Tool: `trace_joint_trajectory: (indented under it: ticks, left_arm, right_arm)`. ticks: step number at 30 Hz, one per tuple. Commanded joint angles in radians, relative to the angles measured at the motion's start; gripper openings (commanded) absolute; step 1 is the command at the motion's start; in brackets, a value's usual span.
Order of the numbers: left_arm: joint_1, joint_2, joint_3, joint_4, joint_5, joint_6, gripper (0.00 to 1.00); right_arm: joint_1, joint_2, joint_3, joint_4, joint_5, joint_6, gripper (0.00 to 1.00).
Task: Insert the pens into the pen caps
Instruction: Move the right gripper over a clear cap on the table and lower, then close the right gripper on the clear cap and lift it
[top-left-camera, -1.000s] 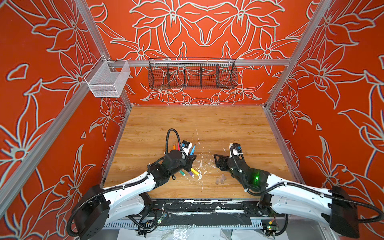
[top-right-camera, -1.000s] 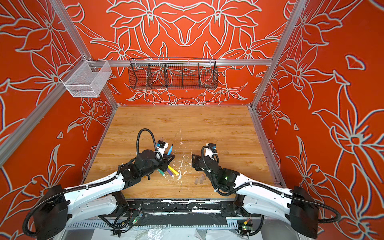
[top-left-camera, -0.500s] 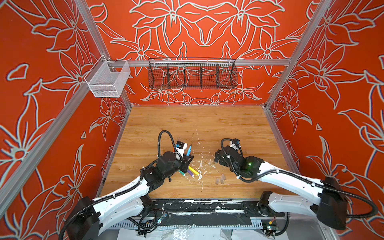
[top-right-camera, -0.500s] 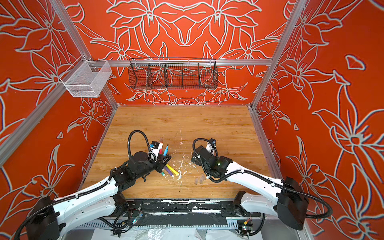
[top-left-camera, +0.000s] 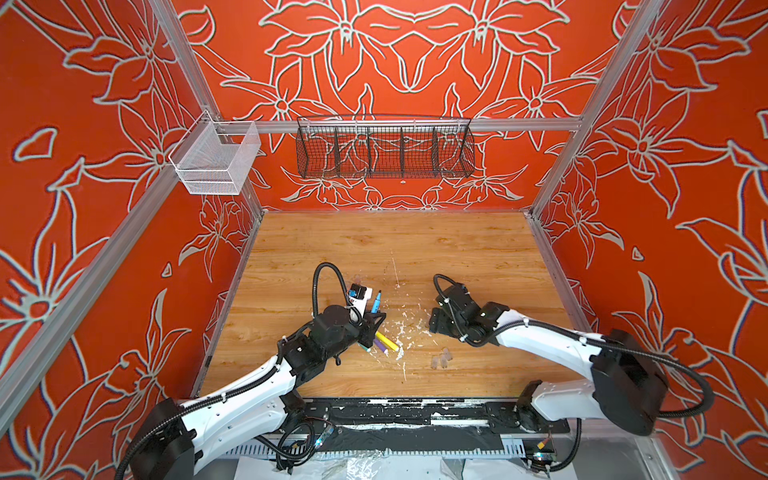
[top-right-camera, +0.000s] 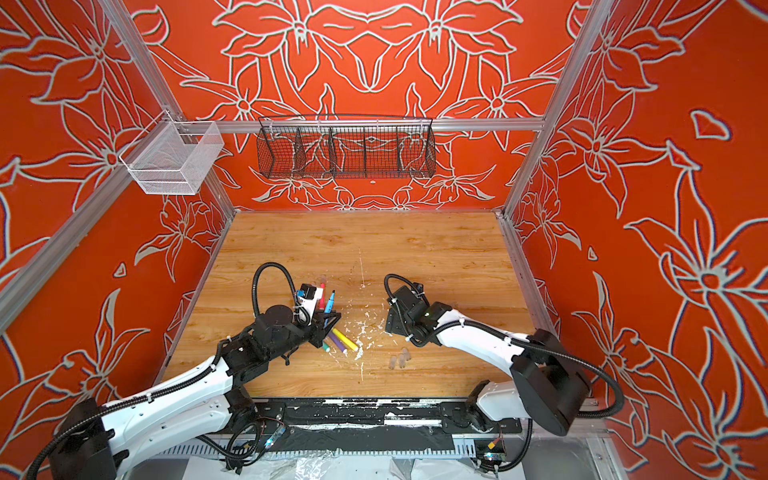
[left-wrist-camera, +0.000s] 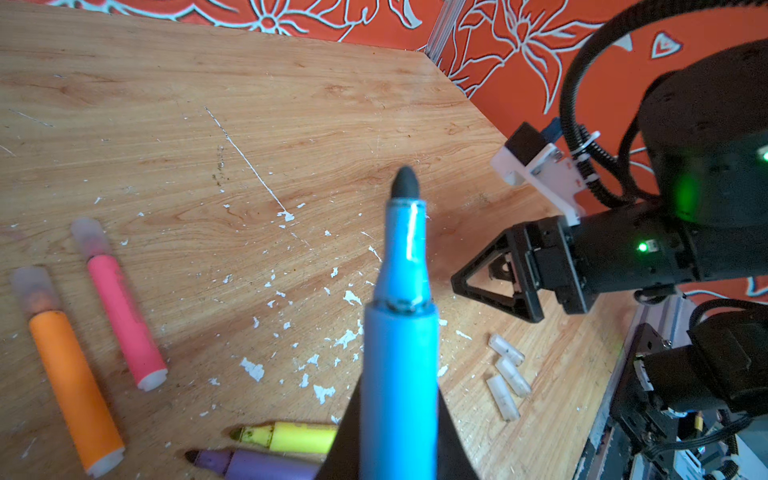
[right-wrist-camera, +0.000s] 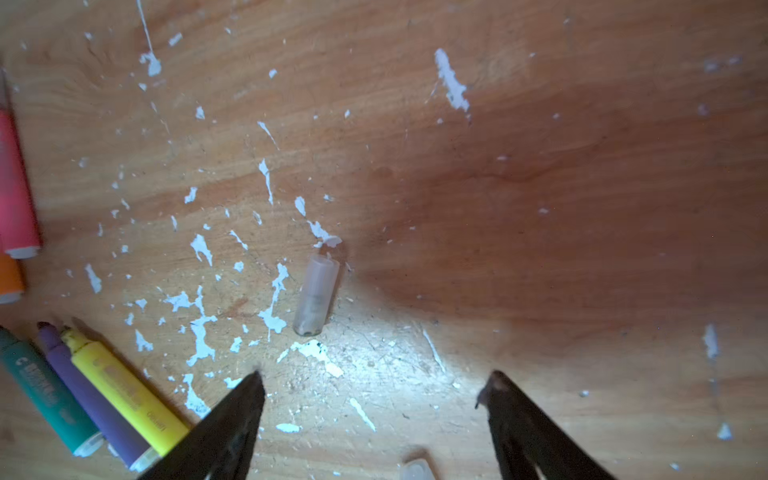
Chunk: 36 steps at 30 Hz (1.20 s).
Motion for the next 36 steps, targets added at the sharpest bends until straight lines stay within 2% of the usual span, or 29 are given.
trace_joint_trajectory:
  ticks: [1,15,18,25,28,36]
  left_arm:
    - [0.003,-0.003,-0.003,0.001,0.010,-0.005,0.00]
    - [0.003,-0.013,-0.006,-0.009,0.000,0.000,0.00]
    - [0.003,-0.020,-0.006,-0.014,-0.001,-0.001,0.00]
    - [0.003,-0.034,-0.013,-0.018,-0.003,-0.002,0.00]
    - [0.003,-0.034,-0.013,-0.017,-0.002,-0.002,0.00]
    - [0.003,-0.034,-0.013,-0.016,-0.002,-0.002,0.00]
  right_arm:
    - [0.029,0.058,0.072,-0.018,0.009,-0.005,0.77]
    - [0.055,0.281,0.259,-0.143,0.092,-0.032,0.54]
    - [0.054,0.317,0.279,-0.150,0.097,-0.035,0.52]
    - [0.054,0.360,0.296,-0.150,0.100,-0.038,0.46]
    - [0.053,0.375,0.299,-0.148,0.102,-0.043,0.39]
    - [0.054,0.412,0.318,-0.150,0.098,-0.056,0.32]
